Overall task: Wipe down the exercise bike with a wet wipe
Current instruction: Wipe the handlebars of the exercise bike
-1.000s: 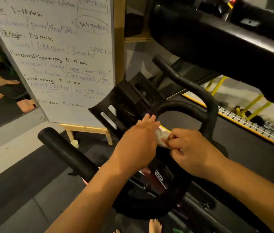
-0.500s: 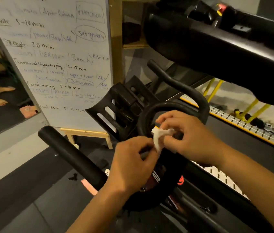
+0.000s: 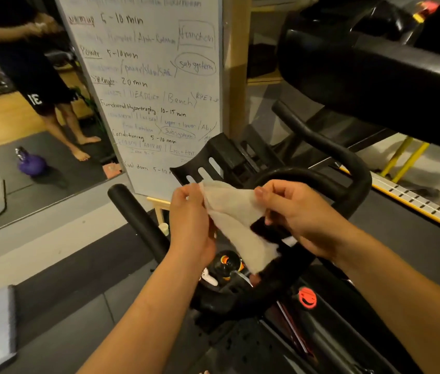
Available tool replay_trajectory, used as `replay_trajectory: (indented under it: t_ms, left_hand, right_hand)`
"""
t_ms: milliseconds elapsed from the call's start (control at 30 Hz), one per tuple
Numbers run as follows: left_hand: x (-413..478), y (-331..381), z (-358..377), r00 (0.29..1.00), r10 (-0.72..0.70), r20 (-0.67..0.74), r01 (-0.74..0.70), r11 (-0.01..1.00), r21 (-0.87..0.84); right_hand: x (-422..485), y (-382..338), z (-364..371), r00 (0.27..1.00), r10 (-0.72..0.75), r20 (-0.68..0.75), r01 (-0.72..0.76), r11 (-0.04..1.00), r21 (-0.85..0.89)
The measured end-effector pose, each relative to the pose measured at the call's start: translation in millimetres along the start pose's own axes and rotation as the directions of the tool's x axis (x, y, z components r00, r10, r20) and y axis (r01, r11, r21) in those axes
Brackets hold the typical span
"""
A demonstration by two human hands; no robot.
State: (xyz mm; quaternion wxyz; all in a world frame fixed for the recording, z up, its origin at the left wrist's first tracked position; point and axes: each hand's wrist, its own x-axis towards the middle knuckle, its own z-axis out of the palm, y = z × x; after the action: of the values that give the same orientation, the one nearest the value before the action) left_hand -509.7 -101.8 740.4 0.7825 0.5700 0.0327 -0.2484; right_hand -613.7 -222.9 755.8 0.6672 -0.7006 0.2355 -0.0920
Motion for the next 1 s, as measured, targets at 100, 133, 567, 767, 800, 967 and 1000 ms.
replay_trajectory:
  t_ms: [100, 133, 567, 767, 800, 967, 1000]
  left_hand:
    - [-9, 6, 4, 0.996, 0.093, 0.001, -0.092, 0.99, 0.106]
    - [-12, 7, 5, 0.995, 0.085, 0.045, -0.09, 0.989, 0.114]
    - [-34, -10, -19, 0.774, -0.025, 0.633, -0.157, 0.961, 0.229]
    - [-32, -5, -24, 0.756, -0.072, 0.651, -0.031, 0.989, 0.145]
    - [-30, -5, -25, 0.772, -0.065, 0.632, -0.067, 0.981, 0.183]
    - [-29, -3, -21, 0.835, 0.069, 0.546, -0.327, 0.86, 0.392]
    - [-30, -3, -18, 0.829, 0.04, 0.558, -0.281, 0.892, 0.353]
  right_hand:
    - [-2, -4, 2, 0.999, 0.014, 0.037, -0.026, 0.939, 0.344]
    - [-3, -5, 3, 0.999, 0.006, 0.045, -0.024, 0.902, 0.43]
    - [-18, 7, -20, 0.951, 0.082, -0.297, 0.035, 0.929, 0.368]
    - [-34, 17, -18, 0.991, 0.135, -0.007, -0.126, 0.941, 0.313]
    - [-33, 18, -19, 0.989, 0.11, -0.1, -0.075, 0.95, 0.302]
    - [-37, 9, -20, 0.959, -0.03, -0.282, 0.13, 0.929, 0.346]
    - [-38, 11, -17, 0.977, -0.019, -0.213, 0.099, 0.923, 0.372]
